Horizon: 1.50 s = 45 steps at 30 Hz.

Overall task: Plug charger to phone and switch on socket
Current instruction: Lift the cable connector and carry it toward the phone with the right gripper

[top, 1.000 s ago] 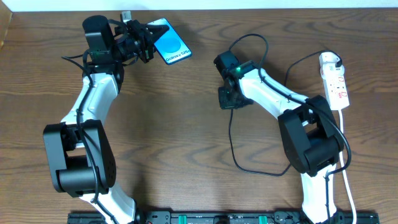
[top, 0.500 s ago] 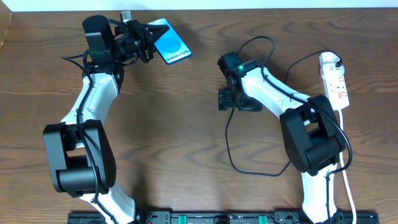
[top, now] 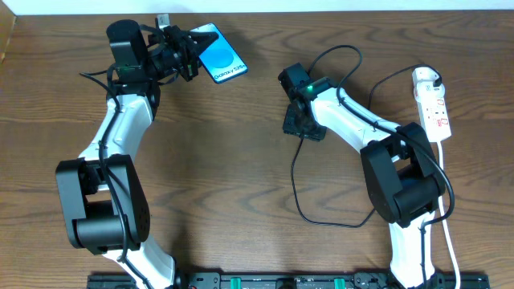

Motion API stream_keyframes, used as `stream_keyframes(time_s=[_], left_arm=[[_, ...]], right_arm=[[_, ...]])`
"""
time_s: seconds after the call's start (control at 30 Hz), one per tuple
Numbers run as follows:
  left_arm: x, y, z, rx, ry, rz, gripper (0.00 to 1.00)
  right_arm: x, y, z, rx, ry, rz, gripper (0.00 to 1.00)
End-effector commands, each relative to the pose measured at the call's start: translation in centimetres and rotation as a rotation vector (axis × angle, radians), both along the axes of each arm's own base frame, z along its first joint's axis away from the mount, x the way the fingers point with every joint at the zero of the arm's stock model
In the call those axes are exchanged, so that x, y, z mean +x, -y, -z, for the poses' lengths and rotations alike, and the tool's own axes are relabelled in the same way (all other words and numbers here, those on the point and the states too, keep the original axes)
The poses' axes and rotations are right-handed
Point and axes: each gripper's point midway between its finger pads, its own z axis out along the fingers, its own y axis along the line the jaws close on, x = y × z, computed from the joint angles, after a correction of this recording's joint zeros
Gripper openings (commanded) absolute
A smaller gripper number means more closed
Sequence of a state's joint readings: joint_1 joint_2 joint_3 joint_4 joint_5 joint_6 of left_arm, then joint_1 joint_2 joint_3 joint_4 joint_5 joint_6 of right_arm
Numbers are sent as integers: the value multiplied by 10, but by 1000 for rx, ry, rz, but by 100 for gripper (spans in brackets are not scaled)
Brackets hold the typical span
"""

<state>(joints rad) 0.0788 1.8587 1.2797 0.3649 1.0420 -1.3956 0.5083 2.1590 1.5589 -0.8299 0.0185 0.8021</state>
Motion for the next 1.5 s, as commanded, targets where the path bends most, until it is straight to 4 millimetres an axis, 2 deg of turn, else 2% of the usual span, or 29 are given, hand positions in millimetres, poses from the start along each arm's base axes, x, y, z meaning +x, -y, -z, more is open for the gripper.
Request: stream_keyframes(time_s=[0.0, 0.13, 0.43, 0.6, 0.73, 0.87, 0.93, 1.0, 1.03, 1.07, 1.17, 1.3, 1.4, 1.47], left_arm=[[-3, -1, -13, -12, 22, 11, 7], [-3, -1, -13, -12, 22, 11, 7], [-3, -1, -13, -12, 23, 11, 7], [-3, -1, -13, -12, 23, 11, 7], [-3, -1, -13, -12, 23, 11, 7], [-3, -1, -13, -17, 15, 9, 7], [-3, -1, -14, -21, 14, 8, 7], [-3, -1, -15, -21, 19, 8, 7], [-3, -1, -15, -20, 19, 8, 7], [-3, -1, -15, -20, 19, 8, 7], [-2, -1, -18, -19, 39, 8, 7], [-2, -1, -19, -23, 38, 8, 7], [-2, -1, -19, -23, 38, 8, 7], [-2, -1, -19, -22, 39, 8, 7]], right_arm=[[-26, 3, 28, -4, -104, 42, 48], [-35, 4, 35, 4, -137, 47, 46], [-45, -8, 34, 67, -185, 37, 37], [-43, -9, 33, 71, -179, 35, 23], [-39, -10, 33, 76, -161, 35, 1], [-17, -27, 29, 166, -80, -34, 1], [-3, -48, 19, 327, -41, -122, 1], [3, -61, 9, 441, -24, -176, 1], [11, -71, -5, 574, -4, -221, 1], [17, -73, -13, 635, 9, -229, 1], [31, -72, -33, 781, 45, -258, 1], [40, -63, -66, 973, 144, -419, 1], [42, -54, -76, 1025, 194, -489, 1], [43, -51, -88, 1074, 275, -595, 1]])
